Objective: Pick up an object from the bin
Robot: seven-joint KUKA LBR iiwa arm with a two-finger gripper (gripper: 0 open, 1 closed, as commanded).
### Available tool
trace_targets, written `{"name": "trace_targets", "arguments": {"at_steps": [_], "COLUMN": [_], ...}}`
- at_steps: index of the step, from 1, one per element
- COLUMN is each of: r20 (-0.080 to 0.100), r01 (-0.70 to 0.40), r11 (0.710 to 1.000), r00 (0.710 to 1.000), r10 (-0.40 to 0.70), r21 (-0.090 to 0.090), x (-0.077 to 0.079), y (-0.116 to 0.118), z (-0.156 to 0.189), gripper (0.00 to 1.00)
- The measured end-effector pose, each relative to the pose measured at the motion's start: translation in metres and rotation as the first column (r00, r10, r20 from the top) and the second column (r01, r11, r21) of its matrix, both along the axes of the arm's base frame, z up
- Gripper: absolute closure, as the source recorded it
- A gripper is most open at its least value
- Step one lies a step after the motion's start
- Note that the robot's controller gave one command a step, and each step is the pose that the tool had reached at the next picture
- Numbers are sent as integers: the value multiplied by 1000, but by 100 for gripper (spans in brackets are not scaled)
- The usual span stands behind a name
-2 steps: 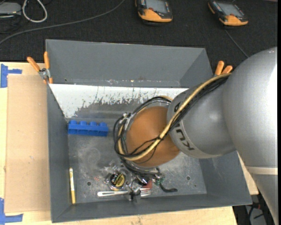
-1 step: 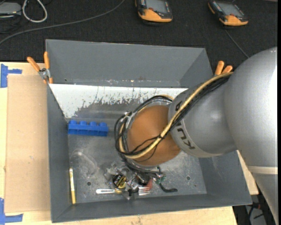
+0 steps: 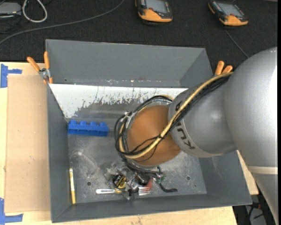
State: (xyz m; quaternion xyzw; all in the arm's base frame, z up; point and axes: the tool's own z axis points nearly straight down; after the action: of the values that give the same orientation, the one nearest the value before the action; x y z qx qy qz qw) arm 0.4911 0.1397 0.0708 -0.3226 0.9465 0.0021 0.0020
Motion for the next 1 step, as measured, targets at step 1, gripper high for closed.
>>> {"name": "trace_targets", "arguments": {"at_steps": [1], "r20": [-3], "r01": [3], "r11": [1000], "r00": [1000], "r10": [-3], "r21": [-1], "x": [-1], "y": [0], "z": [13], "gripper": [100]}}
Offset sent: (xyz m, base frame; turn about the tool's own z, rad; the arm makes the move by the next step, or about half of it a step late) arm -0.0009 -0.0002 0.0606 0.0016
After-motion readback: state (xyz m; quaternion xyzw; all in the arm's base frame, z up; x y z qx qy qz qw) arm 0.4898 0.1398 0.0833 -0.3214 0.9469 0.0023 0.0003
